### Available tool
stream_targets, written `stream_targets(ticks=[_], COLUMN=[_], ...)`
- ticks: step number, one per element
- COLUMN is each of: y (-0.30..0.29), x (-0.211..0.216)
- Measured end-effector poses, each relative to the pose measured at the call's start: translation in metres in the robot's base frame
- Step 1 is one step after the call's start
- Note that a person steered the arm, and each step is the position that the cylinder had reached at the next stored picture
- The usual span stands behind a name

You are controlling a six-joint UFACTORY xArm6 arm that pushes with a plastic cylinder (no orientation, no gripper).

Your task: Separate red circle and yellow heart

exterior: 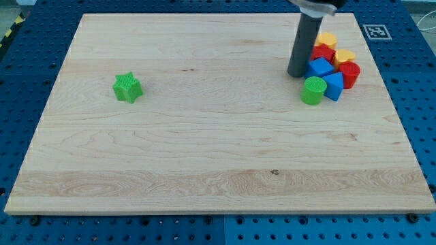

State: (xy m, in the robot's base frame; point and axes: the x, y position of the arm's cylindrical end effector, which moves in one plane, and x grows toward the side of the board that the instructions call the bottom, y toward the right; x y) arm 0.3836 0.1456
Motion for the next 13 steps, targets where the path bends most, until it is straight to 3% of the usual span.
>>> stream_targets(ticks=[1, 3, 5, 6, 9, 11, 13], y=[0.013, -0.027, 0.038, 0.077, 0.138, 0.118, 0.085], x=[0.023, 0.096, 0.152, 0.15, 0.052, -0.001, -0.018])
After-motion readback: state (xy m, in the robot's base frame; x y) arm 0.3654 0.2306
